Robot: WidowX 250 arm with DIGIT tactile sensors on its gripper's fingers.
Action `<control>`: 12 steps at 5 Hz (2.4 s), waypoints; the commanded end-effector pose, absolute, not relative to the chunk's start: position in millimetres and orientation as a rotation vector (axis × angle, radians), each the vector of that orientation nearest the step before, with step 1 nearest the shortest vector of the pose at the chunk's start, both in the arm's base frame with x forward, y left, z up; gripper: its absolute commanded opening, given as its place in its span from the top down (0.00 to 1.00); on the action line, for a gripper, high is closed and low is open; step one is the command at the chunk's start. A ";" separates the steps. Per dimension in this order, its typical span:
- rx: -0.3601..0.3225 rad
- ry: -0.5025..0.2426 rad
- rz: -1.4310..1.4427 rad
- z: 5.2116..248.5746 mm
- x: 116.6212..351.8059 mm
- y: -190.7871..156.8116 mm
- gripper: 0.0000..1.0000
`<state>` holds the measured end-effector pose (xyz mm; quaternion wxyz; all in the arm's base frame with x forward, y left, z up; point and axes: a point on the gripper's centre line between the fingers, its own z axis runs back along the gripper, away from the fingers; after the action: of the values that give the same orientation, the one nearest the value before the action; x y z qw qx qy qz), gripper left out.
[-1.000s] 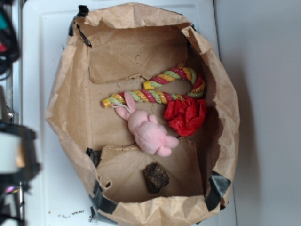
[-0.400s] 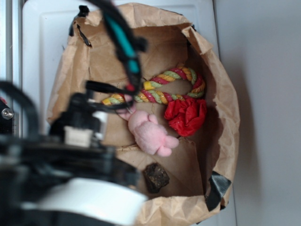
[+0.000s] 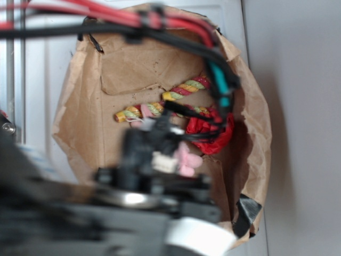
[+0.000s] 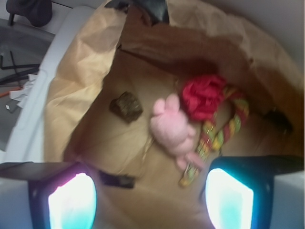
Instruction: Grab the rock.
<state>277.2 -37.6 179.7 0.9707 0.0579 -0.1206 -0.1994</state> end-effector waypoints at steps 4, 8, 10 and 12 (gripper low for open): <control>0.134 -0.282 -0.443 184.1 305.4 -16.9 0.00; 0.013 -0.398 -1.059 179.6 305.8 -1.3 0.00; 0.144 -0.377 -1.172 149.2 286.6 -16.7 0.00; 0.080 -0.305 -1.300 120.8 300.1 -33.9 0.00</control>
<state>296.4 -28.0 105.3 0.7964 0.0197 -0.1221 -0.5920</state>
